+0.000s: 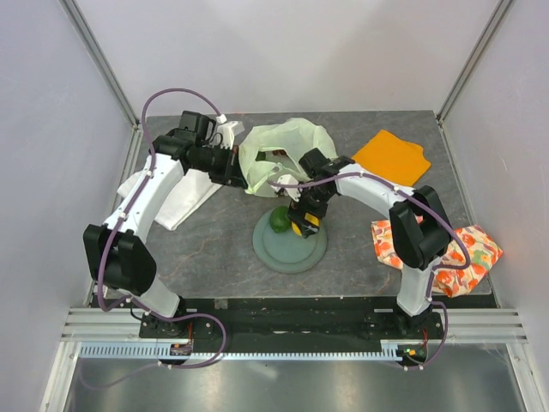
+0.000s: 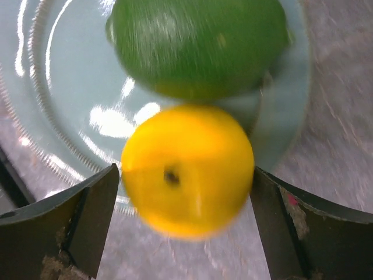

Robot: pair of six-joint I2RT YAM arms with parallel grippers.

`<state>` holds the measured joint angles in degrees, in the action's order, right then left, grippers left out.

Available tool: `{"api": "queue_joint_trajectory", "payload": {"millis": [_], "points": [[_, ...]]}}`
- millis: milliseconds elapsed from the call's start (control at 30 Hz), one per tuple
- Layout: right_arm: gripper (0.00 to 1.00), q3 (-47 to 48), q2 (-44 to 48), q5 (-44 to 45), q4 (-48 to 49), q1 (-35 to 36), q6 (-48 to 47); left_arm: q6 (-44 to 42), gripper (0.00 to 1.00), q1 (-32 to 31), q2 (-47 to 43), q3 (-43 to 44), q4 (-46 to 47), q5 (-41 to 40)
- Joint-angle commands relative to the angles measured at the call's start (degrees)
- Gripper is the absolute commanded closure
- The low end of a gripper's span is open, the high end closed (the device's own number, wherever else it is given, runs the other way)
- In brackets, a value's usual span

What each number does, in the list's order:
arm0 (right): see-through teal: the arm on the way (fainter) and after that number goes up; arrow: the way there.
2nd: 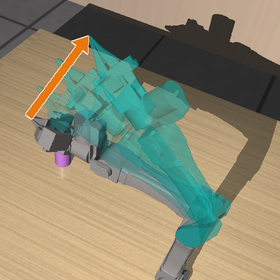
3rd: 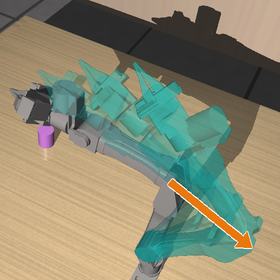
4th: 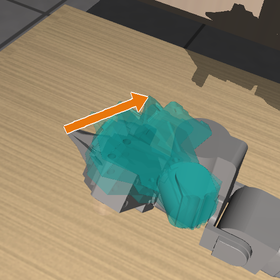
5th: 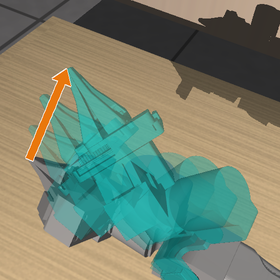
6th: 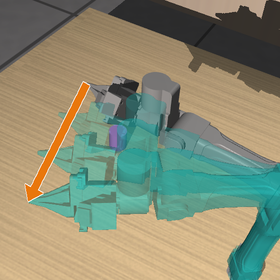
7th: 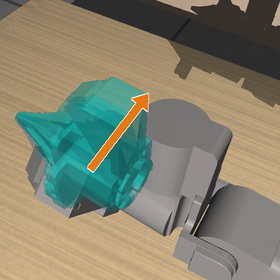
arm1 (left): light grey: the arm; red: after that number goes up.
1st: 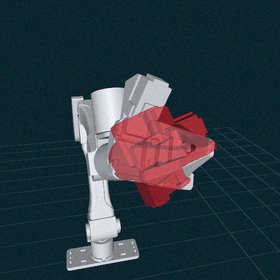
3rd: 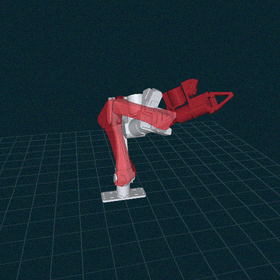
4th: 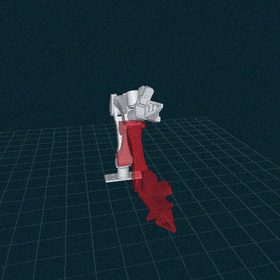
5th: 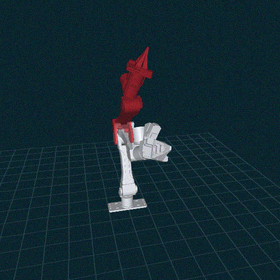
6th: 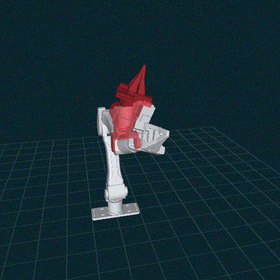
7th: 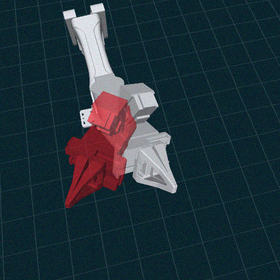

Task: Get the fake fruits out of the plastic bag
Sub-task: Place the fake fruit on the plate, then adjust the plastic bag at the center of the board.

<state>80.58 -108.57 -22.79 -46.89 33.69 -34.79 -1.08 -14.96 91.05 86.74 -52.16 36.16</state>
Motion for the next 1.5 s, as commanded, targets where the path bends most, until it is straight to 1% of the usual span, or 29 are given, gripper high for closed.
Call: {"api": "queue_joint_trajectory", "payload": {"millis": [0,100,133,200,300,333,367,400,433,467,500,533,600,633,700,833,900,933,1000,1033,1067,1100,1133,1233,1300,1367,1400,1433,1467], "points": [[0.02,8.44,7.58,-3.05,-10.37,-3.89,-1.86,-0.33,0.98,0.11,-2.01,-2.01,0.57,1.72],[0.02,15.38,8.99,-5.77,-16.36,-5.83,-2.04,-0.06,0.98,0.11,-2.98,-3.77,-0.22,1.72],[0.02,17.05,9.17,-6.3,-16.91,-6.01,-1.34,-0.15,0.98,0.11,-3.24,-4.03,-0.66,1.63],[0.02,21.28,9.17,-8.41,-16.92,-6.09,0.24,-0.06,0.98,0.11,-4.38,-5.17,-0.92,1.81],[0.02,26.81,6.28,-11.65,-13.59,-6.01,5.94,0.2,0.98,0.02,-6.22,-7.37,-1.01,1.89],[0.05,27.87,5.31,-12.28,-12.18,-6.01,7.44,0.2,0.98,0.11,-6.67,-7.98,-0.93,1.98],[0.07,28.66,3.3,-12.46,-10.34,-6.09,11.28,0.03,0.98,0.11,-7.54,-9.29,-1.19,1.98],[0.1,28.59,2.32,-12.02,-5.71,-5.92,13.15,0.03,0.98,0.11,-7.9,-9.83,-1.28,1.98],[0.18,28.58,1.27,-11.5,-3.75,-5.57,14.99,0.03,0.98,0.11,-8.16,-10.27,-1.45,1.9],[0.22,29.45,-1.44,-11.14,-2.08,-5.31,17.01,-0.06,0.98,0.11,-8.77,-10.97,-1.54,1.81],[0.29,30.16,-3.03,-10.97,0.2,-5.04,17.64,-0.15,0.98,0.11,-9.04,-11.24,-1.54,1.72],[0.32,31.73,-6.27,-10.96,0.83,-4.26,17.91,-0.06,0.98,0.11,-9.22,-11.59,-1.54,1.54],[0.39,33.76,-9.62,-10.97,1.37,-3.46,17.82,-0.32,0.98,0.11,-9.83,-11.68,-1.63,1.19],[0.4,36.03,-12.94,-9.75,1.37,-2.5,17.82,-0.32,0.98,0.11,-10.01,-11.94,-1.71,1.1],[0.42,38.5,-15.95,-8.07,1.02,-1.53,18.08,-0.59,0.98,0.11,-10.36,-12.38,-2.07,0.93],[0.42,45.53,-23.24,2.01,0.75,-0.21,21.94,-1.29,0.98,0.2,-10.63,-13.61,-2.86,-0.47],[0.41,46.6,-24.49,4.32,0.66,-0.21,22.66,-1.38,0.98,0.2,-10.71,-13.96,-3.56,-1.79],[0.41,45.73,-23.88,4.85,0.4,-0.21,22.22,-1.29,0.98,0.2,-10.8,-14.14,-3.74,-4.41],[0.41,42.49,-21.87,7.31,-0.04,-0.21,20.9,-1.9,0.98,0.37,-10.71,-14.14,-4.09,-6.53],[0.41,37.69,-19.33,9.14,-0.04,-0.21,20.46,-2.43,0.98,0.37,-10.45,-14.32,-4.52,-8.02],[0.41,34.94,-17.91,11.16,-0.13,-0.38,20.29,-2.69,0.98,0.37,-10.28,-14.49,-4.61,-8.65],[0.41,32.22,-16.6,11.36,-0.3,-0.9,20.11,-2.7,0.98,0.37,-10.1,-14.67,-4.7,-8.83],[0.41,27.32,-14.15,11.19,-0.22,-1.34,20.11,-2.96,0.98,0.37,-10.01,-15.02,-4.7,-9.09],[0.38,23.75,-11.84,9.17,0.13,-2.75,20.98,-3.05,0.98,0.37,-9.39,-15.55,-4.7,-11.27],[0.36,25.32,-12.1,6.19,1.45,-3.37,21.16,-3.31,0.98,0.37,-9.04,-14.76,-4.61,-12.25],[0.34,30.93,-14.55,6.79,2.24,-3.28,21.51,-2.96,0.98,0.46,-8.69,-12.66,-4.62,-12.17],[0.34,33.65,-15.87,7.22,2.07,-3.37,21.6,-2.87,0.98,0.46,-8.26,-11.86,-4.53,-12.17],[0.33,38.99,-19.01,10.1,1.81,-3.37,21.6,-2.87,0.98,0.46,-7.99,-10.38,-4.44,-11.3],[0.33,41.31,-20.52,11.78,1.37,-3.37,21.51,-2.79,0.98,0.46,-7.55,-9.67,-4.35,-10.94]]}}
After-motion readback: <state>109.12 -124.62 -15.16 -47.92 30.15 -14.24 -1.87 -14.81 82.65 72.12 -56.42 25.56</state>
